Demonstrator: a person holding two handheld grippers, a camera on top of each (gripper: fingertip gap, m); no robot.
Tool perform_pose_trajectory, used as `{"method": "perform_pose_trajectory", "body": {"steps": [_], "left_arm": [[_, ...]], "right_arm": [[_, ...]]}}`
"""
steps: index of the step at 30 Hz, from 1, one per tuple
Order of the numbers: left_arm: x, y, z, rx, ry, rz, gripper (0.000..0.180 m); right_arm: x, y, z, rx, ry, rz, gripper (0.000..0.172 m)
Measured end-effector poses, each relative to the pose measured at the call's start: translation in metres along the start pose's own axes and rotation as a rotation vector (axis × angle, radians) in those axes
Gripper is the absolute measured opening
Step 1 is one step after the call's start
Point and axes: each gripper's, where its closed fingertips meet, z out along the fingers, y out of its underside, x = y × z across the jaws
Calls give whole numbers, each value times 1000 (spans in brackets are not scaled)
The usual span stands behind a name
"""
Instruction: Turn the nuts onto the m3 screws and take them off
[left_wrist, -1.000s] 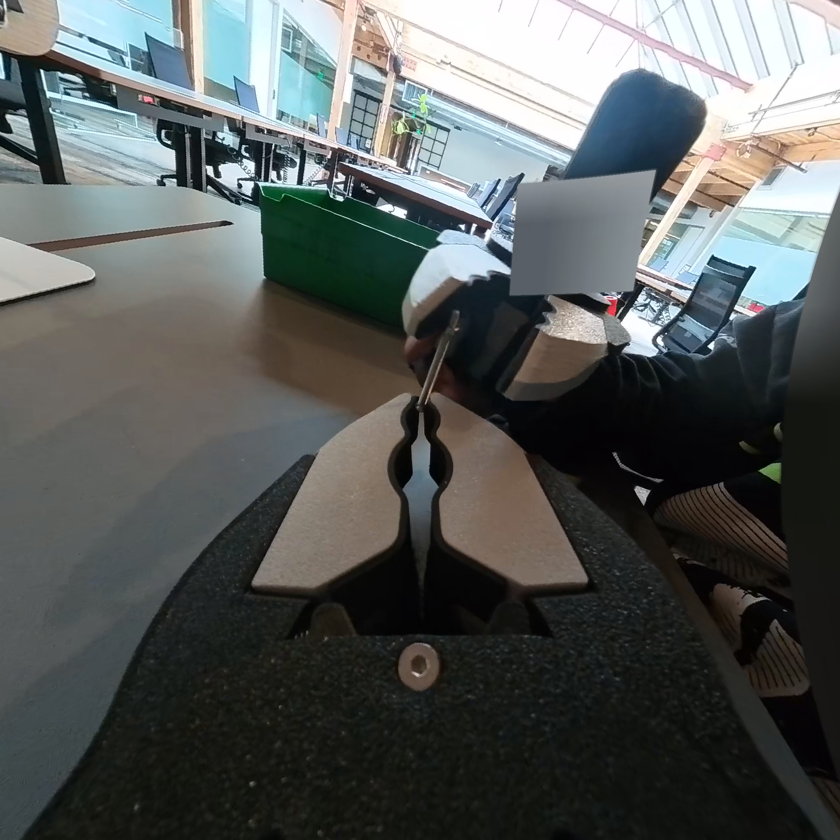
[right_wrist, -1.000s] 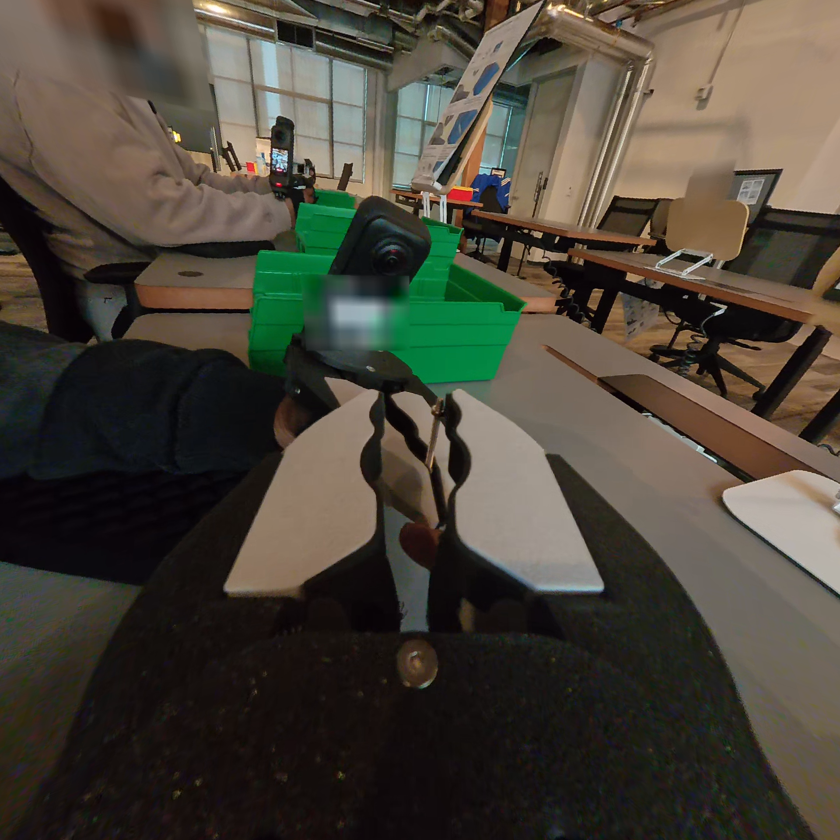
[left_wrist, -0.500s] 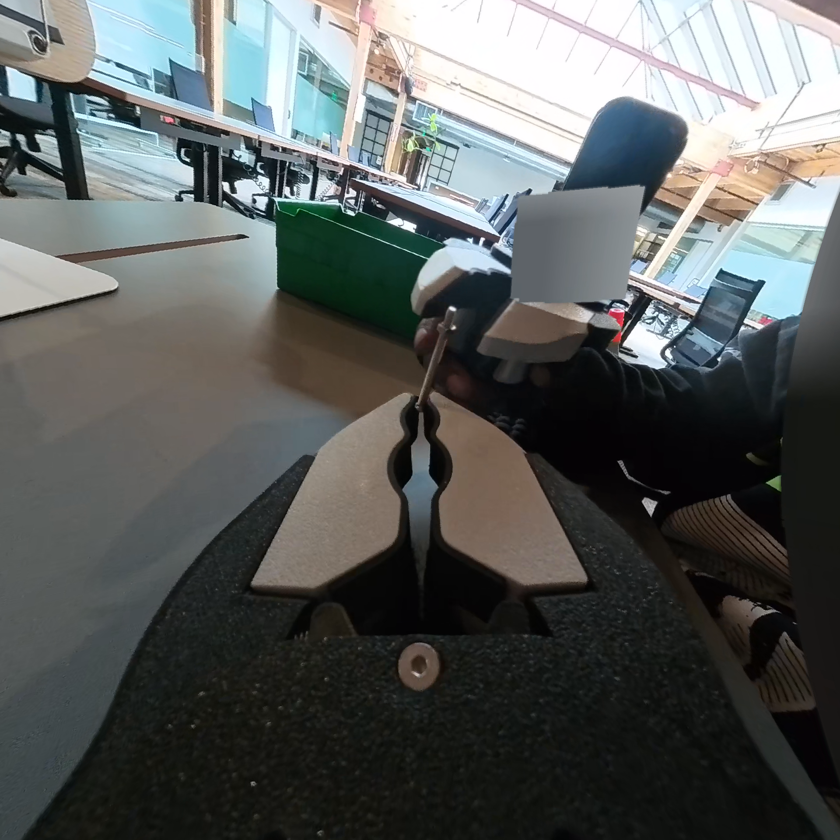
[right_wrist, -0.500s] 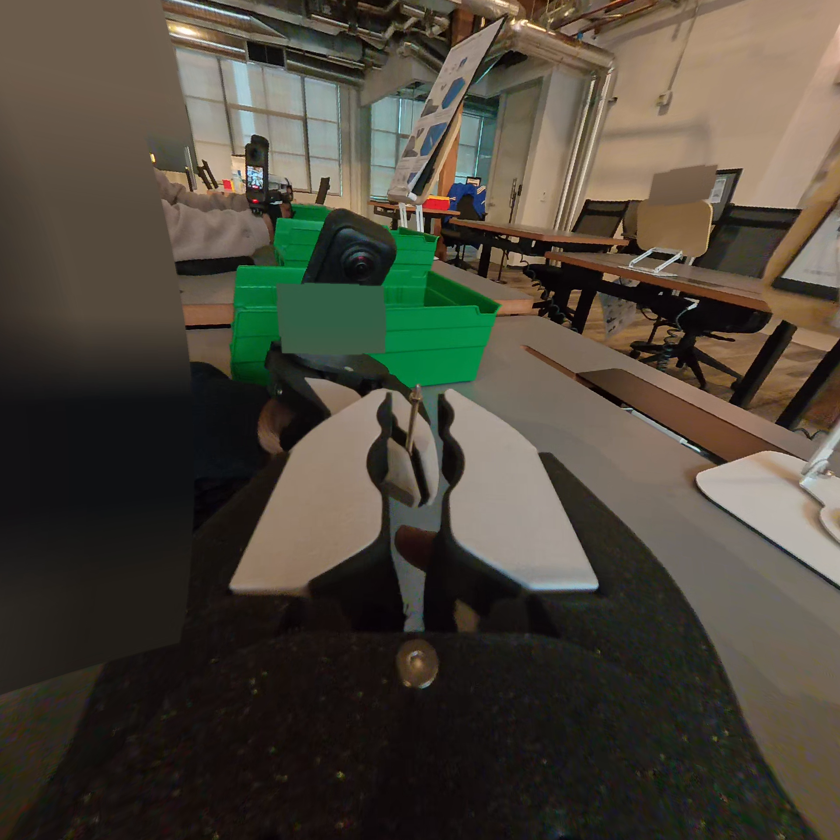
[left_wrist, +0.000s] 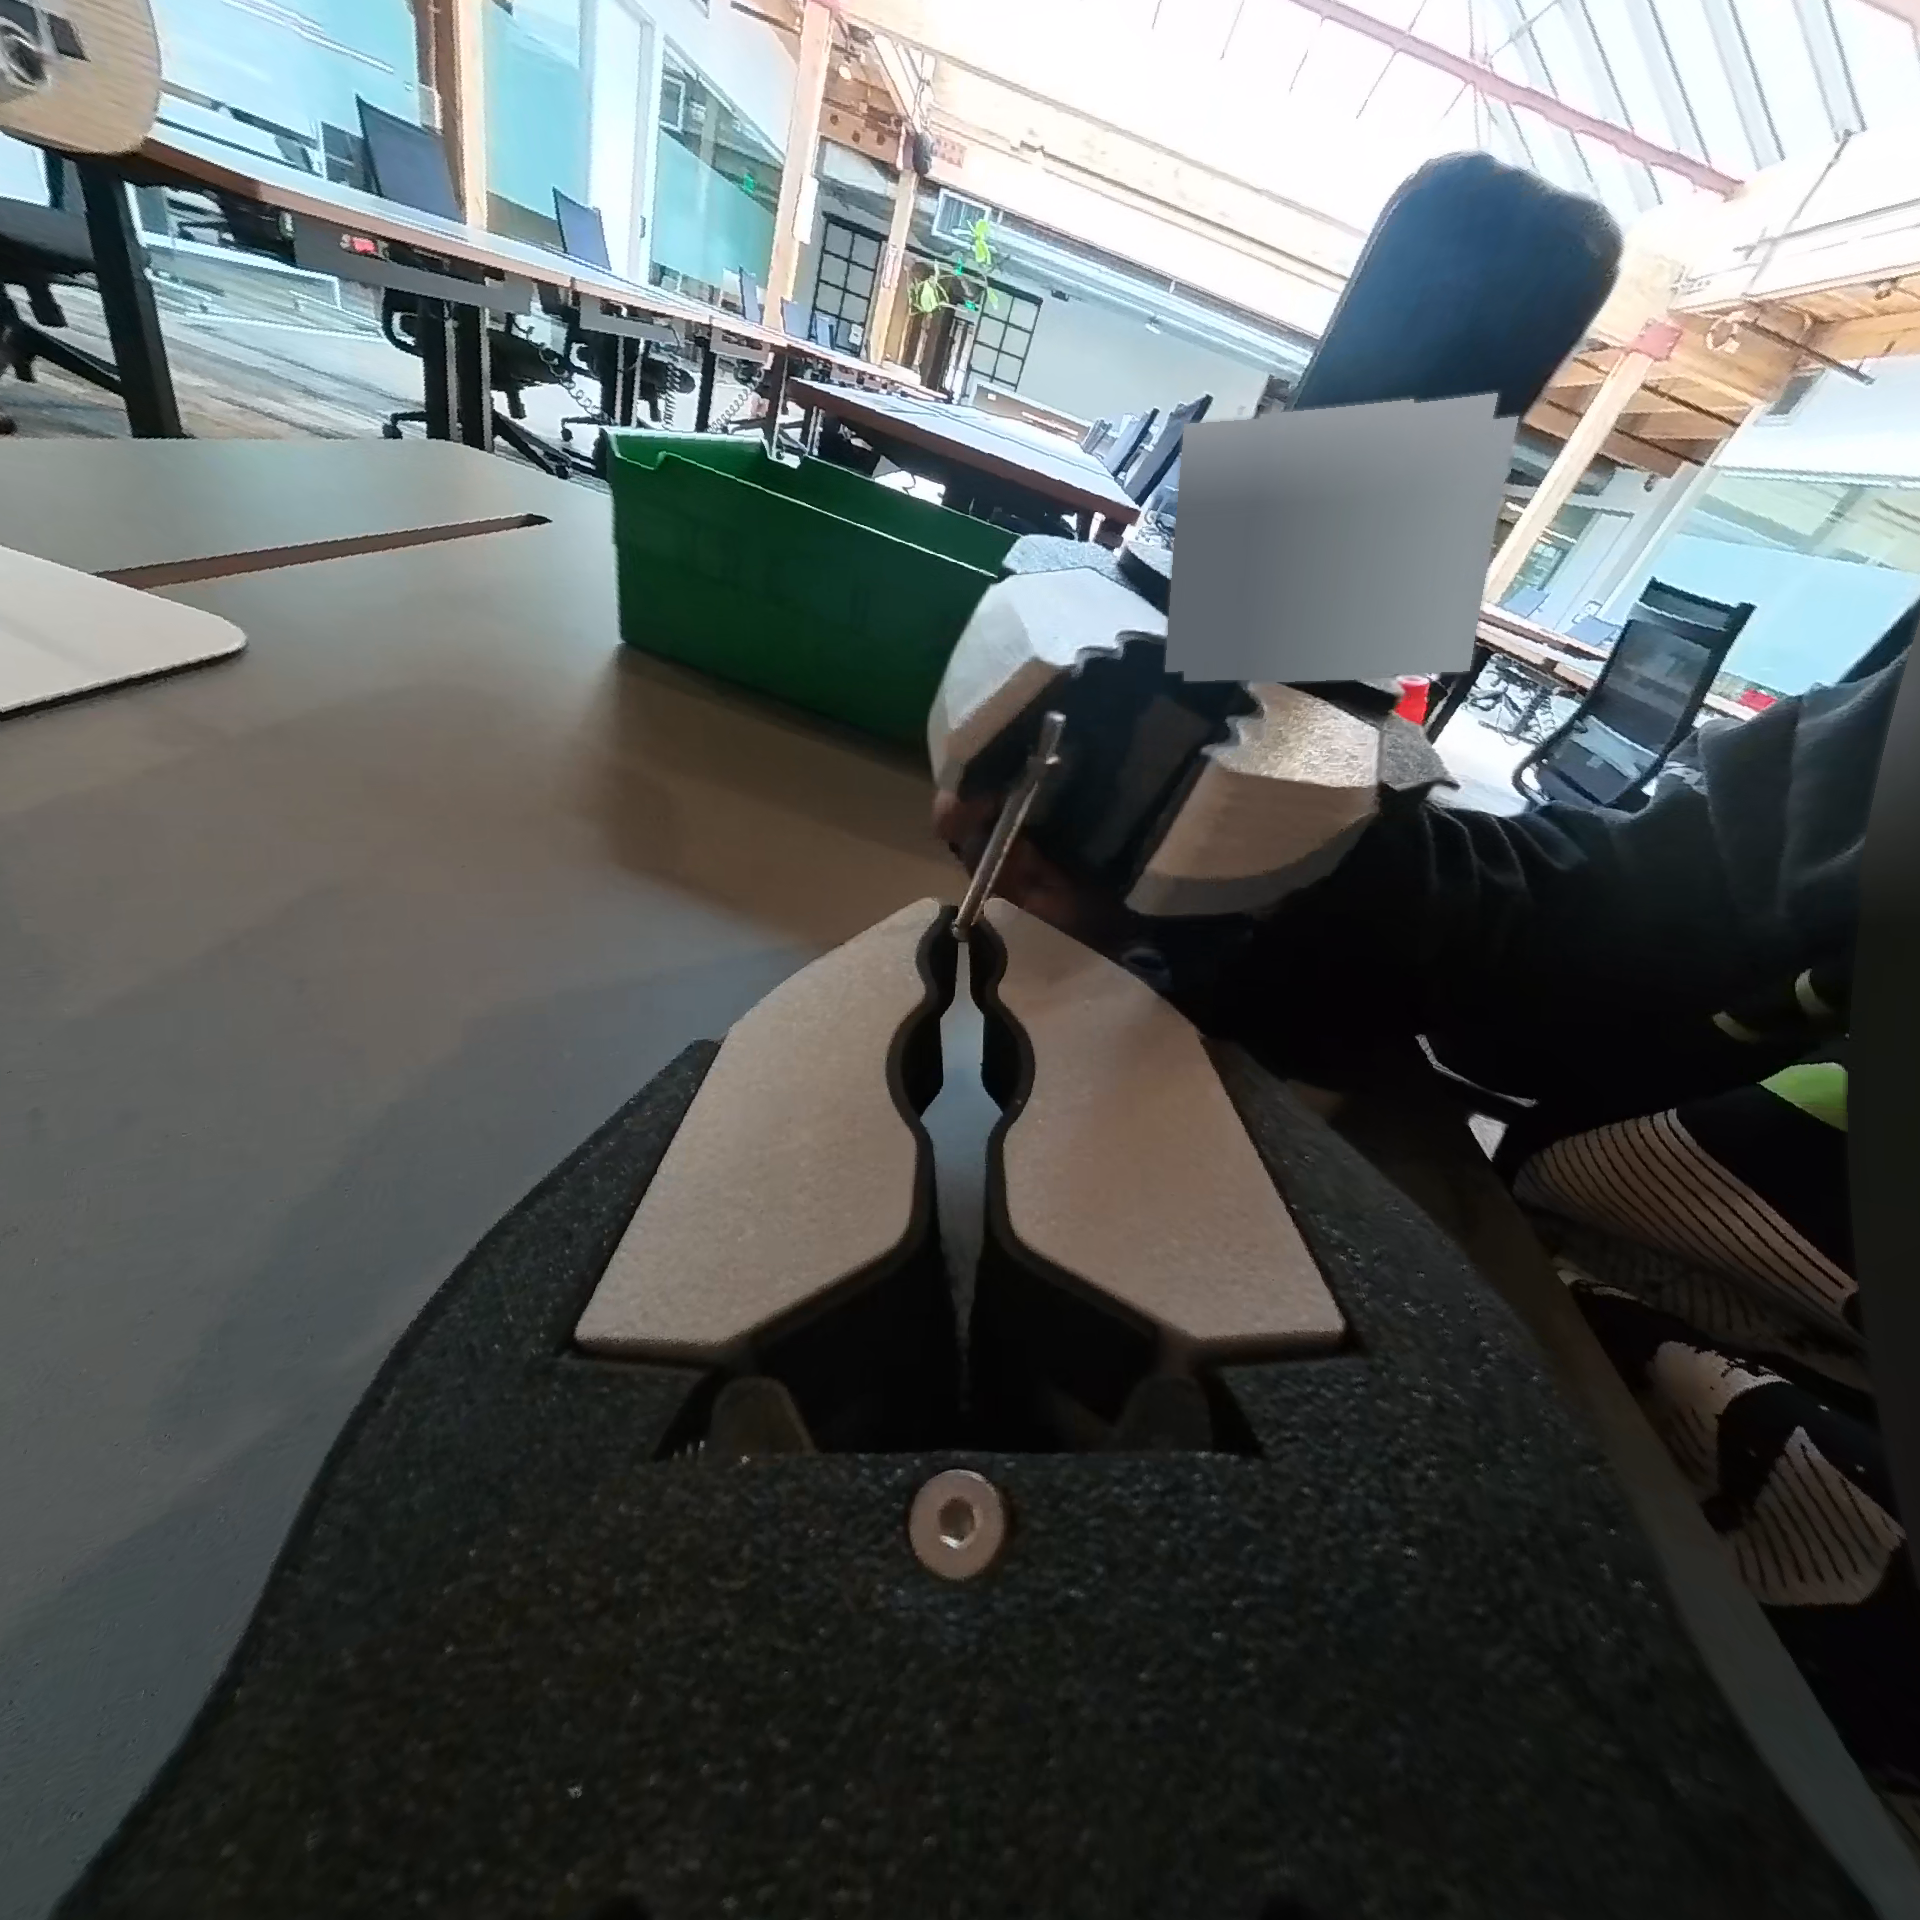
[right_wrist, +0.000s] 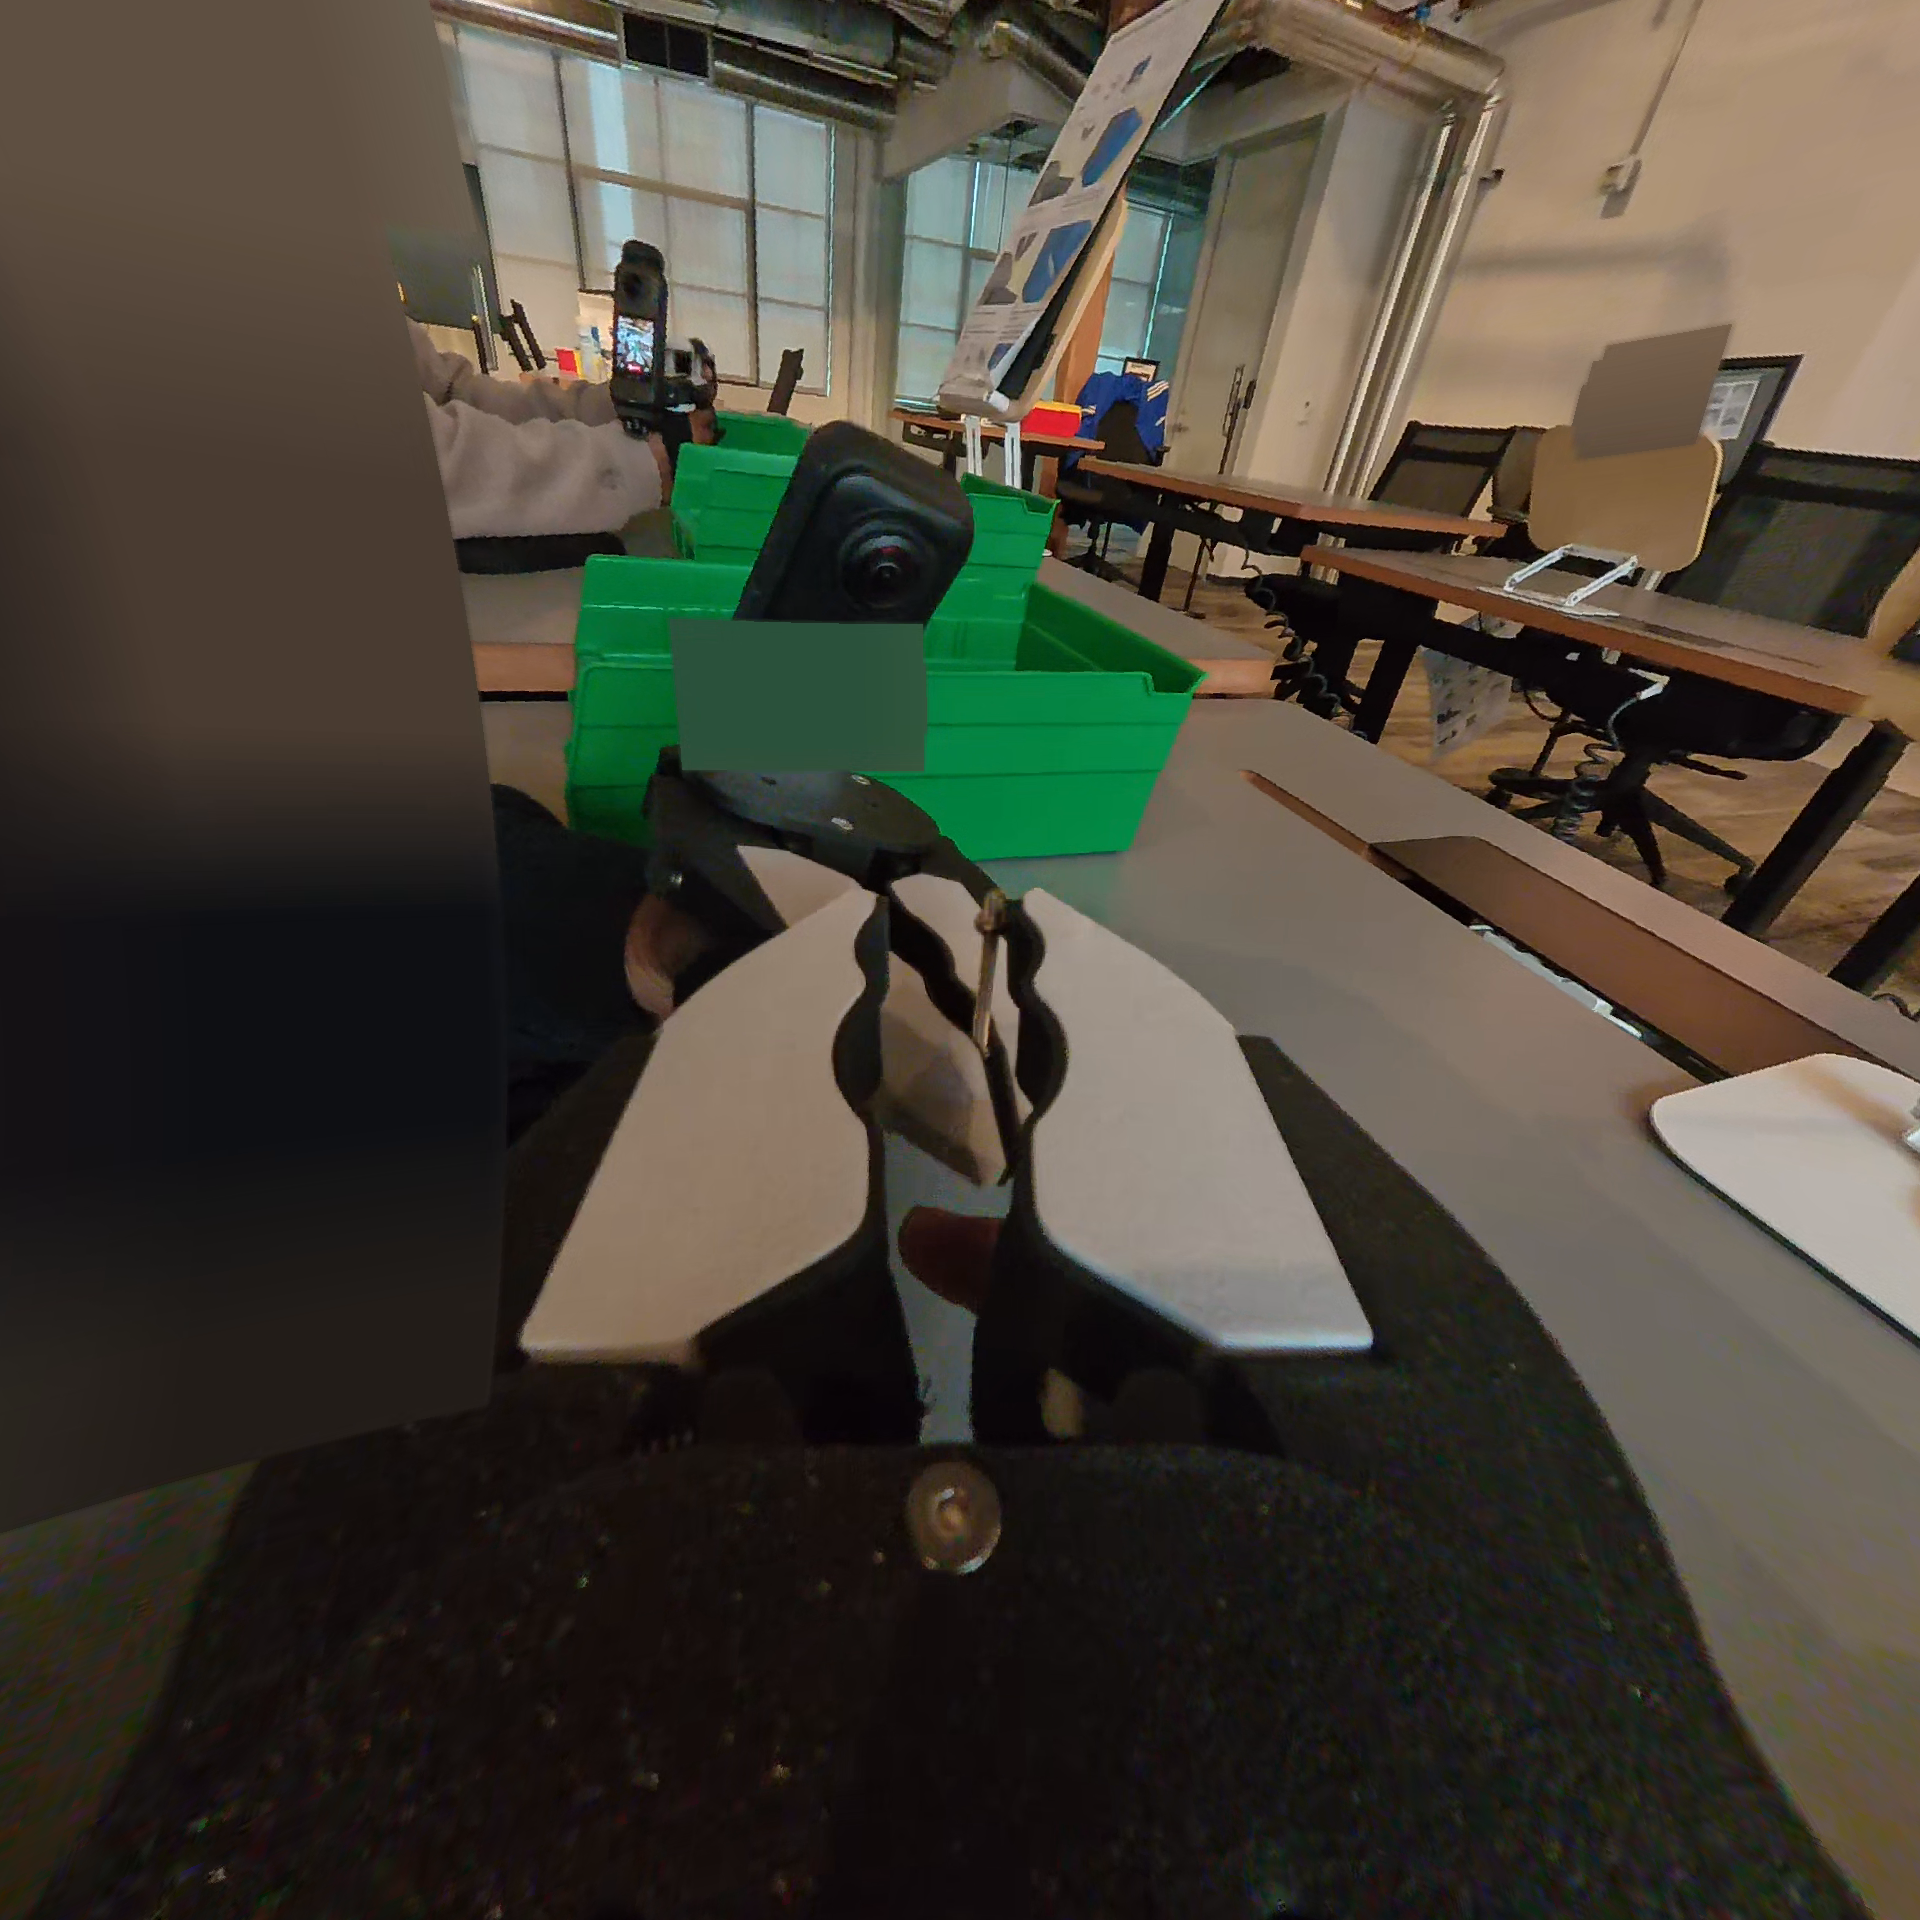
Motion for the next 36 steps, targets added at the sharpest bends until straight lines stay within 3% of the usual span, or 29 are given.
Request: {"method": "perform_pose_trajectory", "body": {"steps": [5,17,26,33,36], "left_arm": [[-8,-10,-7,66,-41,-14,1],[-5,-7,-4,47,-32,-7,1],[-3,-5,-3,38,-20,-3,1],[-2,-4,-1,27,-19,13,3],[-1,-1,1,3,-18,16,17]], "right_arm": [[10,-5,-10,31,49,25,7],[9,6,0,-20,41,56,20],[11,8,1,-34,55,70,2],[12,9,0,-60,49,100,1],[15,7,-3,-58,58,114,1]]}}
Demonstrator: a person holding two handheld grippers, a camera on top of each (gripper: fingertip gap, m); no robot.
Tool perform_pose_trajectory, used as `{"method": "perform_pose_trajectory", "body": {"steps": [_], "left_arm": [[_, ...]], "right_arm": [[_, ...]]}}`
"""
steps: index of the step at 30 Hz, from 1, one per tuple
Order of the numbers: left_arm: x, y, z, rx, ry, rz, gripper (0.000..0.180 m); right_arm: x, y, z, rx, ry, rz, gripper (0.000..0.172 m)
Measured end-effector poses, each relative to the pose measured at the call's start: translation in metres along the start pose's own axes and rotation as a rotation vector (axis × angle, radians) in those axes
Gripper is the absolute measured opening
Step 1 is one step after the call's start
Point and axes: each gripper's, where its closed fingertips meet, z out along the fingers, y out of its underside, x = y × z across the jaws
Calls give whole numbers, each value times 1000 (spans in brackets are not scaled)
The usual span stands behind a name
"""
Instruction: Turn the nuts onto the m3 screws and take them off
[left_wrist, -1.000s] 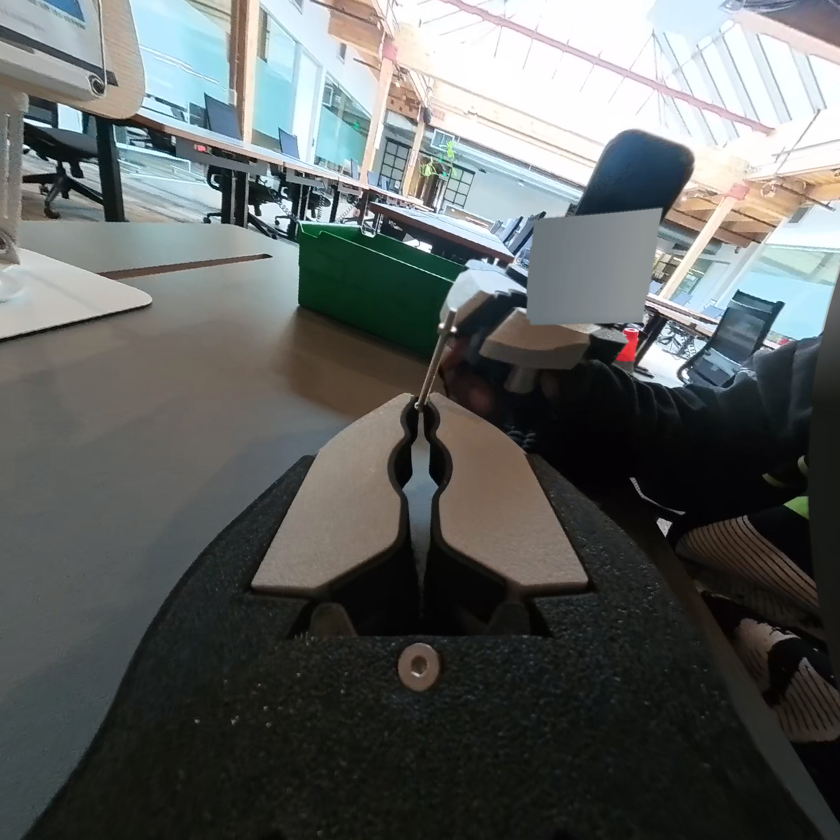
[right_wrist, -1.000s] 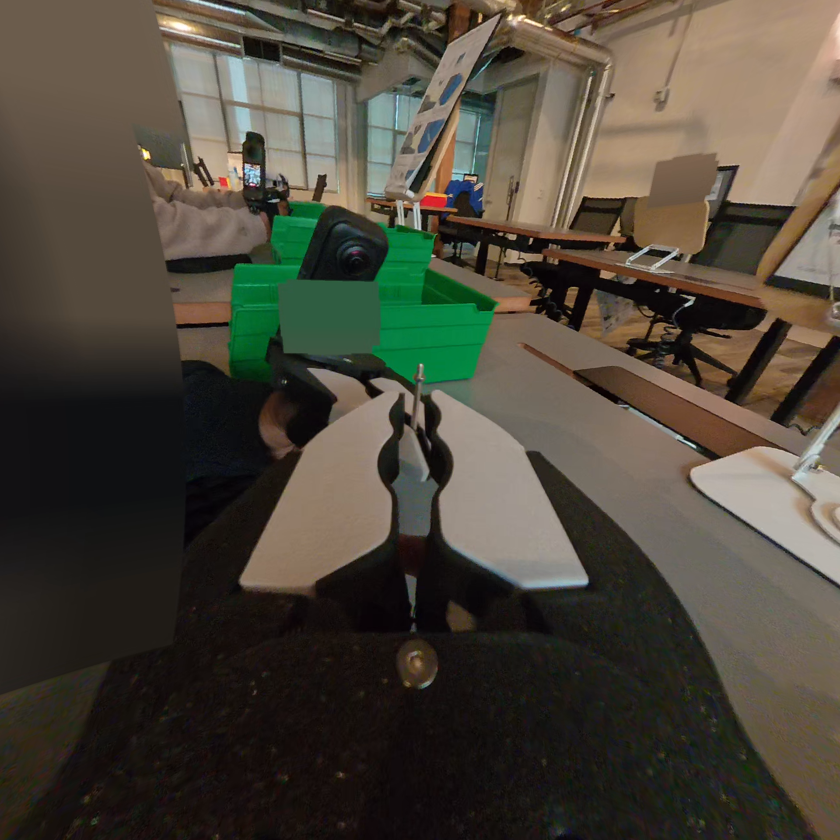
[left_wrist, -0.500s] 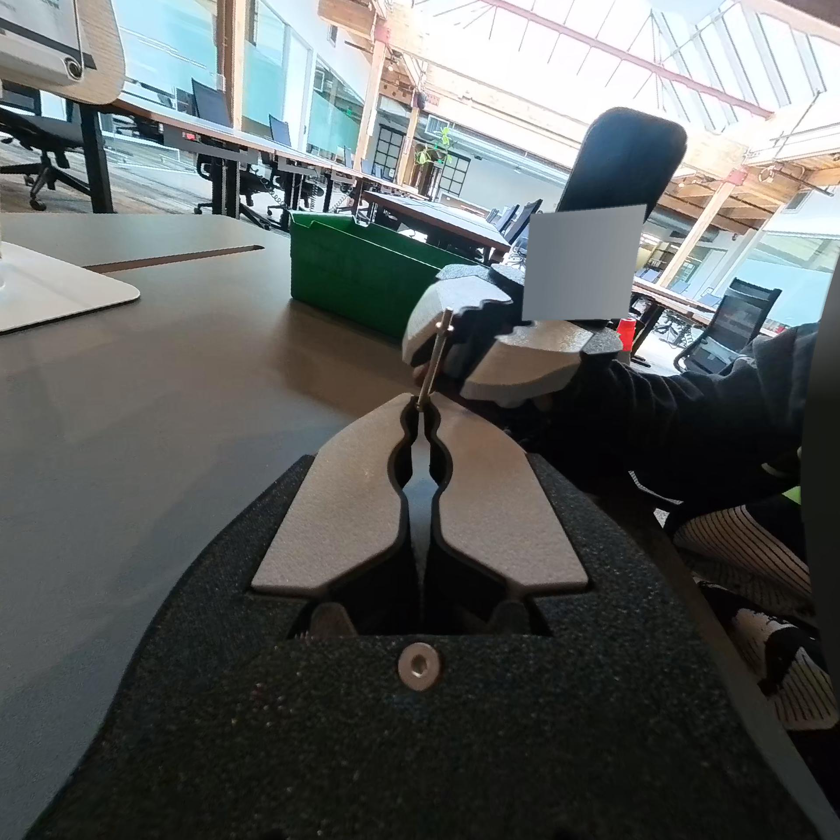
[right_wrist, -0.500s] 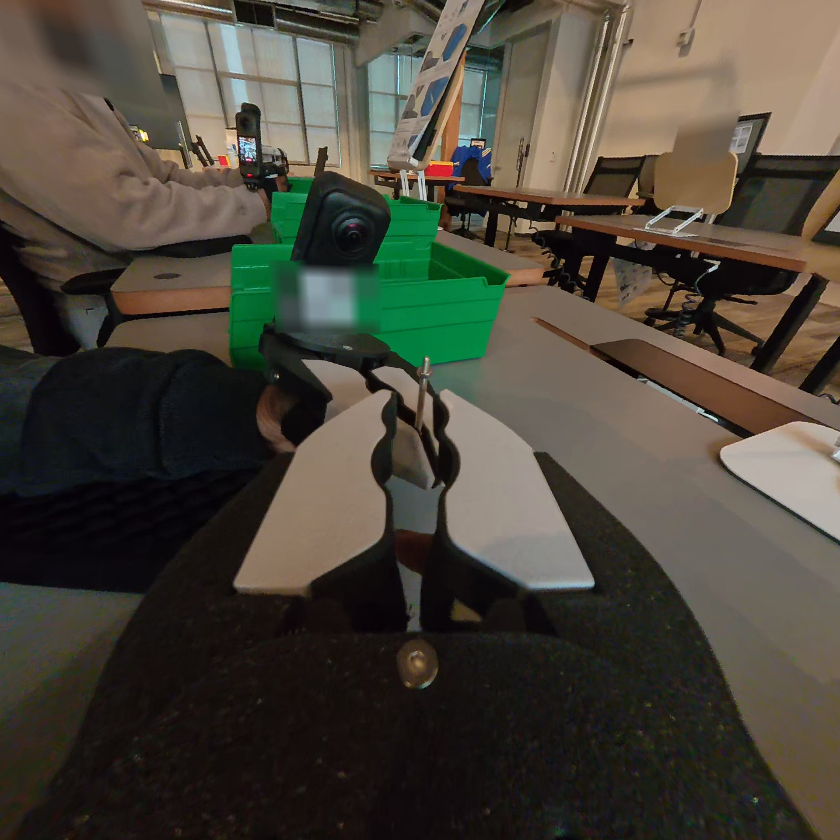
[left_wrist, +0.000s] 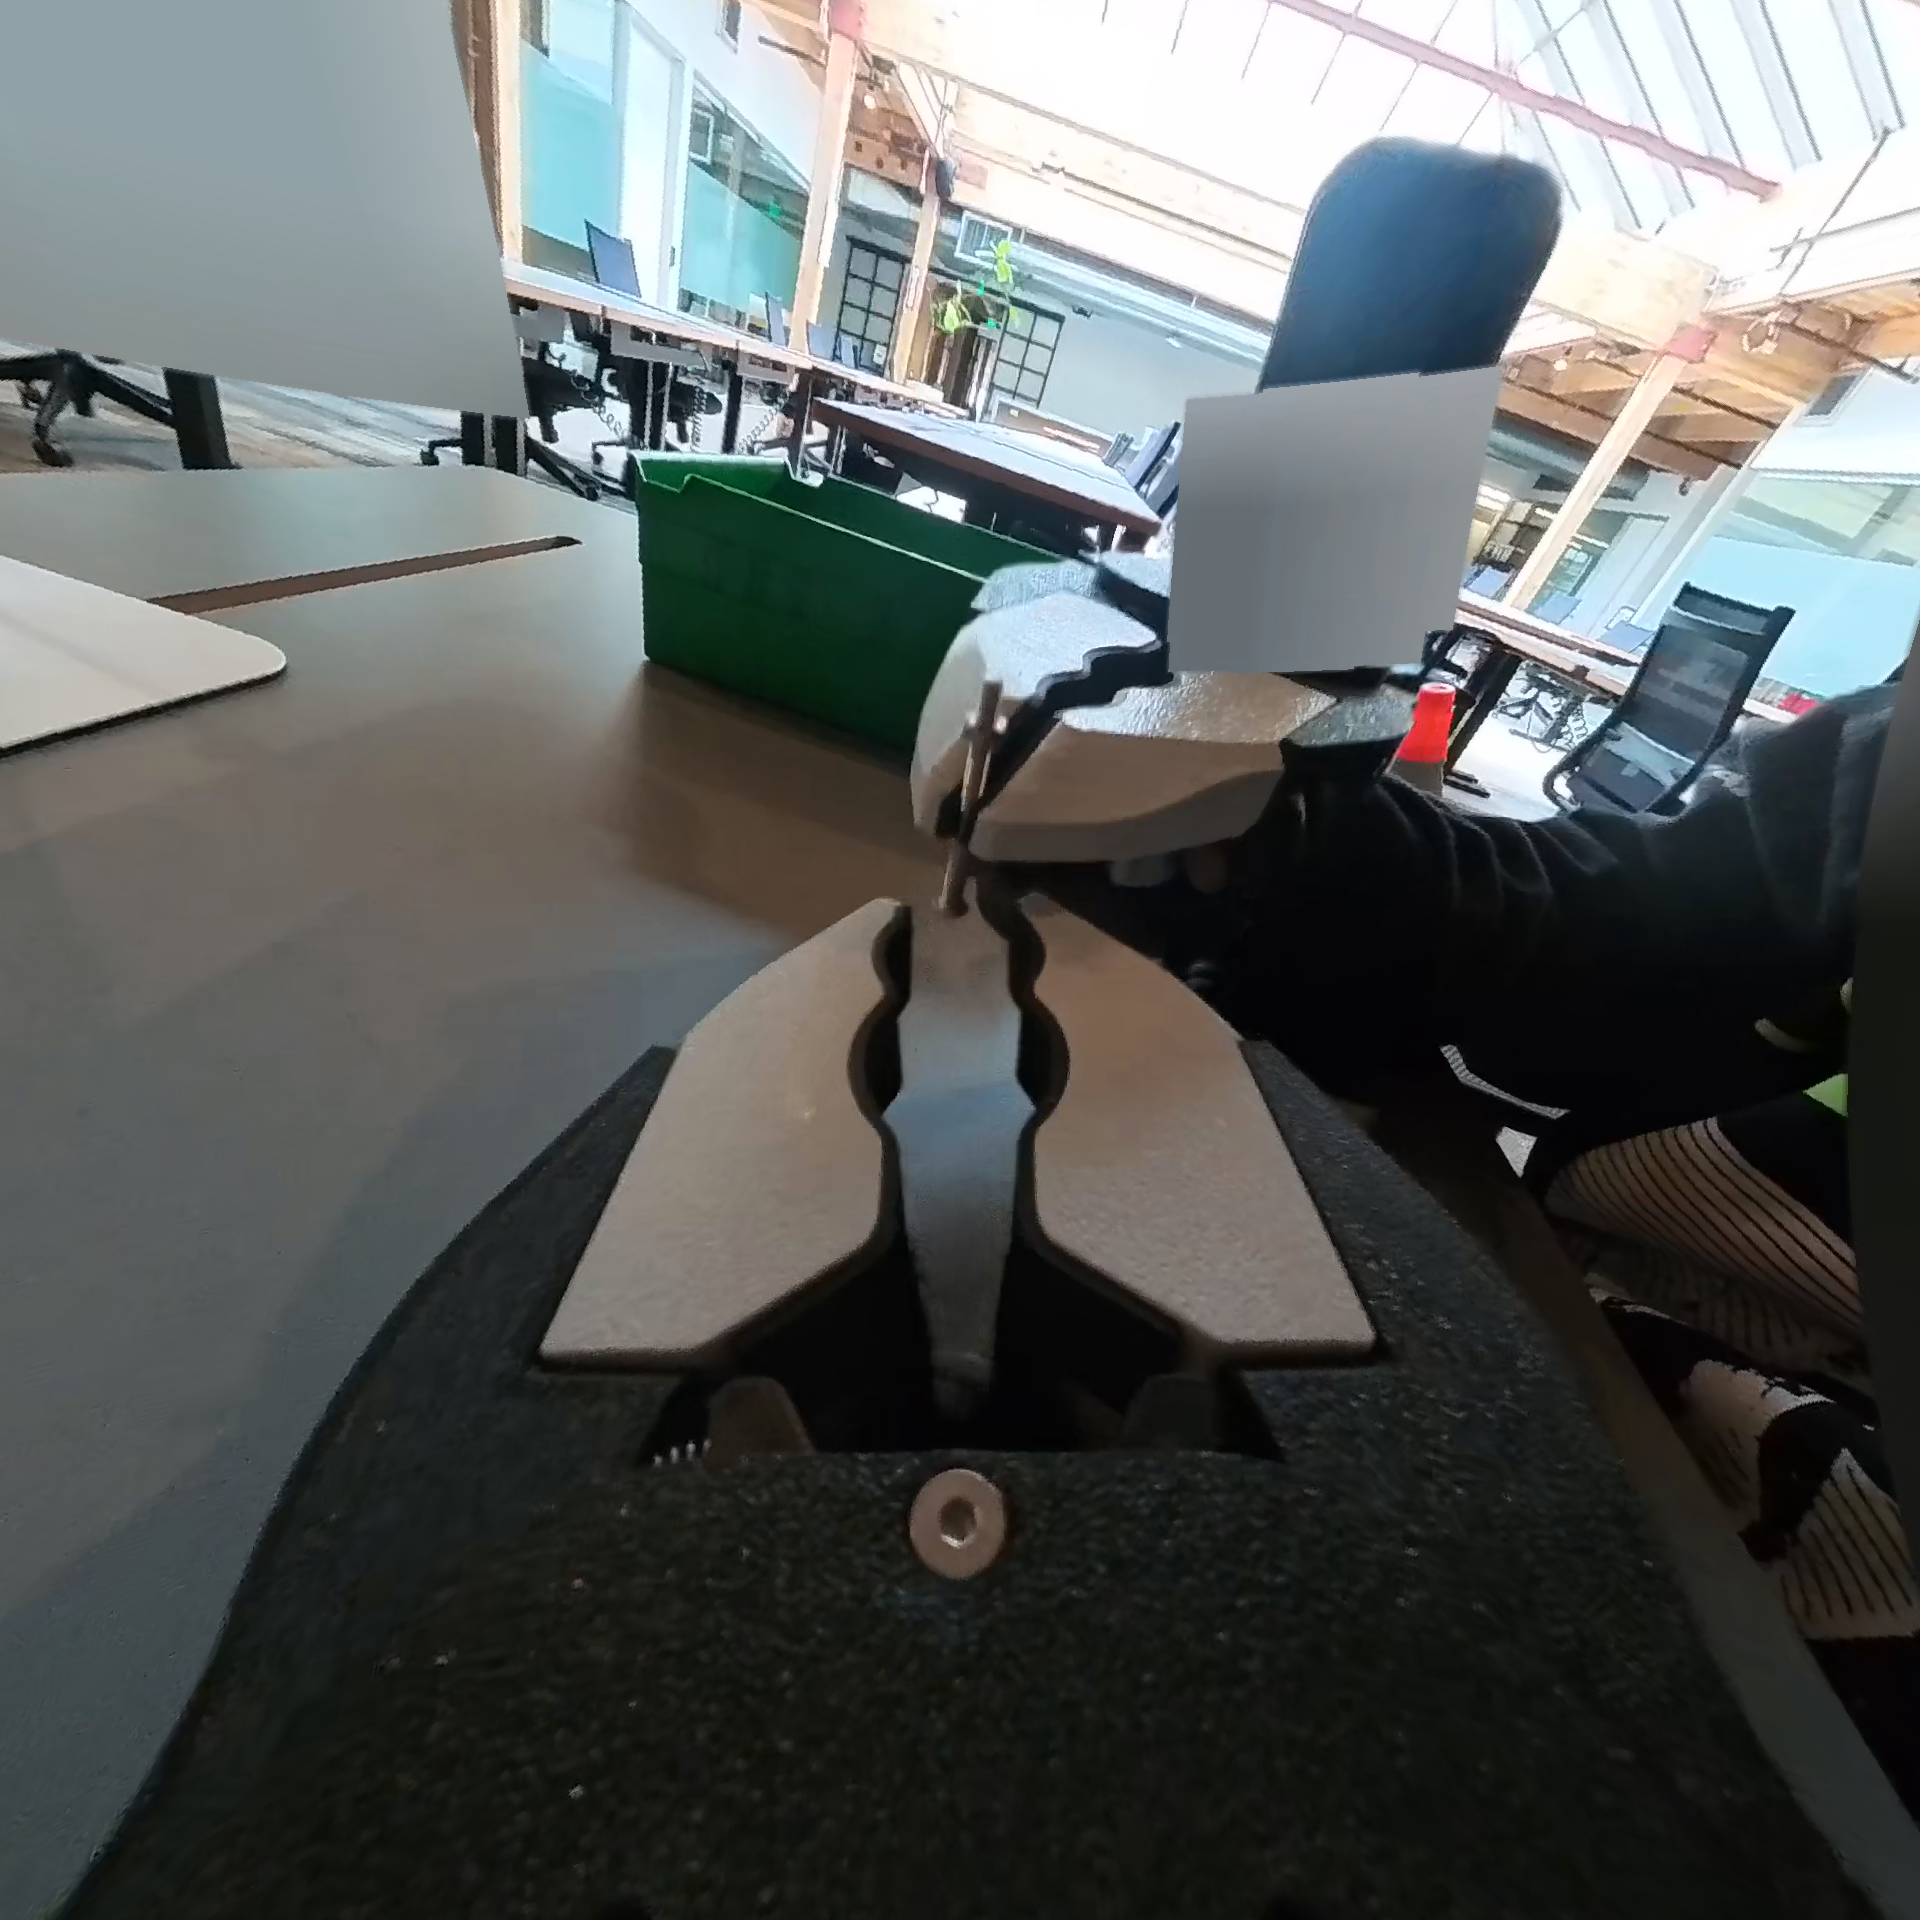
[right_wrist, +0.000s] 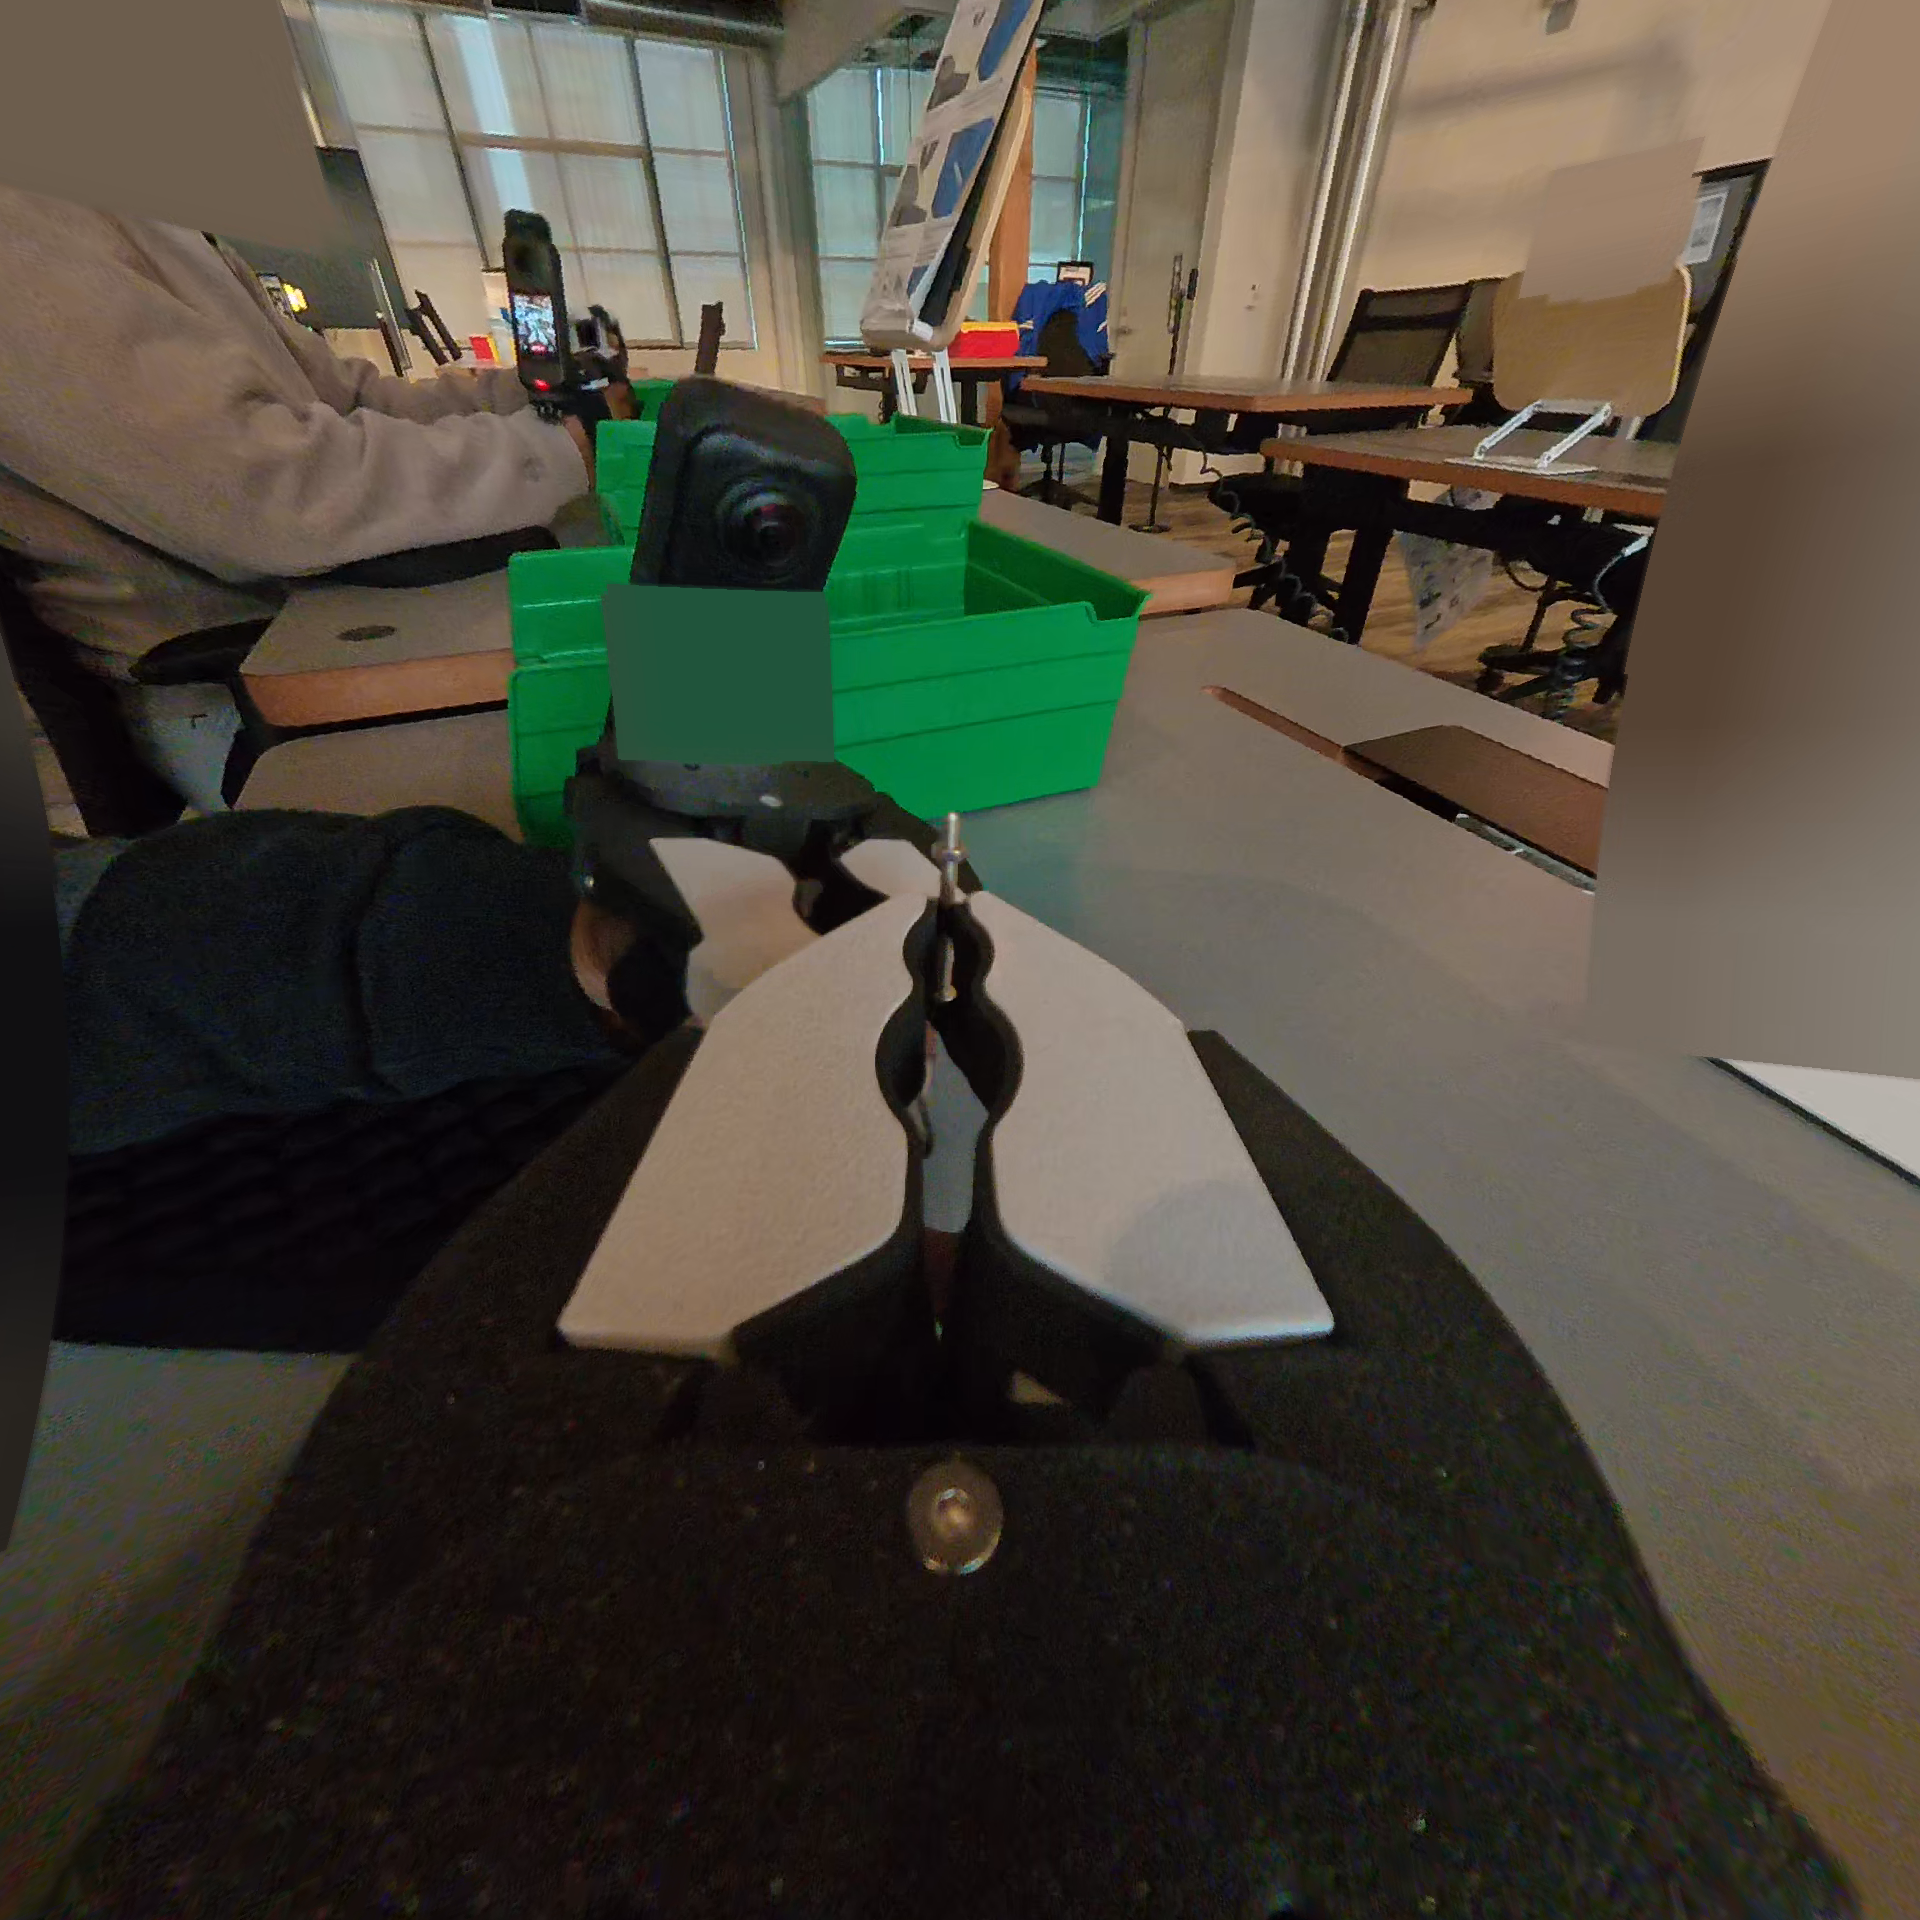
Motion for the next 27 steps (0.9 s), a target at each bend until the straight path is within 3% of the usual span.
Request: {"method": "perform_pose_trajectory", "body": {"steps": [6,12,18,27], "left_arm": [[-9,5,6,-49,-75,14,85],[-26,-1,3,-25,-229,90,125],[-35,-6,0,2,-316,132,140],[-40,-23,-8,128,-375,146,145]], "right_arm": [[18,-8,-12,13,64,39,1],[53,-24,-40,-2,222,52,1],[111,-34,-100,-118,471,96,1],[194,-19,-234,-475,754,247,1]]}}
